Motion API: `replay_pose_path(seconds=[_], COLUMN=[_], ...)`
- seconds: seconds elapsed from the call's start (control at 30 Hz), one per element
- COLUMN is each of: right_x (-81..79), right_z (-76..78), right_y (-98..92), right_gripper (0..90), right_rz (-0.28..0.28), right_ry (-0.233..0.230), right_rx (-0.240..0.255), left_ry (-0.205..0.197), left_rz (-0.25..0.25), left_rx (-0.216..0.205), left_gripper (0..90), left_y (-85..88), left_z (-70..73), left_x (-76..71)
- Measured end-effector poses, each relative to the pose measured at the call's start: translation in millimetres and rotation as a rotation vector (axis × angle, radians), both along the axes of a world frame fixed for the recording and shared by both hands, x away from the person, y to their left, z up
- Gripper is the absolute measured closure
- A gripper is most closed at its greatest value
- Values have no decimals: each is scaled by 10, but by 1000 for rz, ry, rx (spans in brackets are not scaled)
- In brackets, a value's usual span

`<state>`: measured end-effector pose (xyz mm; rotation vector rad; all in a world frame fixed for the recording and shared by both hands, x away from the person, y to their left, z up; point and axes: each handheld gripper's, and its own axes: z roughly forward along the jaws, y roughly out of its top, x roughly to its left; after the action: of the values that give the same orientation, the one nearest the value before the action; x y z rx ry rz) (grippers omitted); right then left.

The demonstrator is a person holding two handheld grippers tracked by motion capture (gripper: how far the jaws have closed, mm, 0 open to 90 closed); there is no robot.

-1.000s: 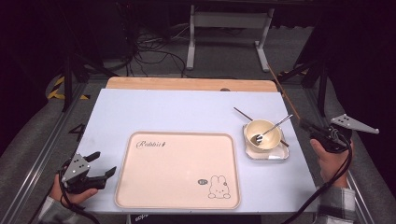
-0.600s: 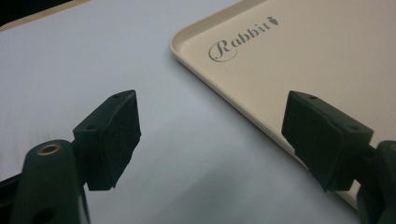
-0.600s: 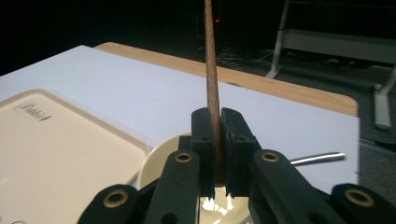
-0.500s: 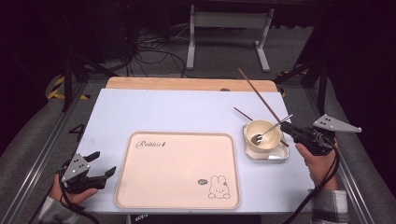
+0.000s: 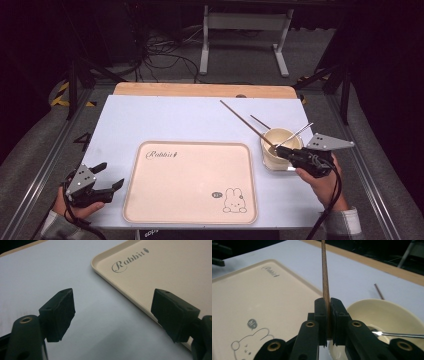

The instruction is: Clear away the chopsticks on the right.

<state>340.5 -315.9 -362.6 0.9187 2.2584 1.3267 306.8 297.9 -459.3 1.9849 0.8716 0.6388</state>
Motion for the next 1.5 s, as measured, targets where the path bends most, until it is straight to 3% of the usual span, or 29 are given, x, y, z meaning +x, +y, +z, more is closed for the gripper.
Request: replay_pose_path(seconds=[0.27, 0.63, 1.17, 1.5], right_x=[-89, -119, -76, -71], right_z=[-250, -501, -717, -752], right_y=[275, 582, 745, 762], right_gripper=[851, 851, 849, 825], right_rz=[88, 168, 190, 190], right_ry=[66, 129, 180, 196], right_rx=[-66, -155, -200, -217], left_ry=[-1, 6, 12, 13], left_rz=[4, 3, 6, 3], left_rx=[3, 2, 1, 9], left_gripper=[202, 202, 196, 196], left_y=[-1, -5, -4, -7], left_z=[2, -7, -13, -7], left_x=[-4, 1, 5, 2])
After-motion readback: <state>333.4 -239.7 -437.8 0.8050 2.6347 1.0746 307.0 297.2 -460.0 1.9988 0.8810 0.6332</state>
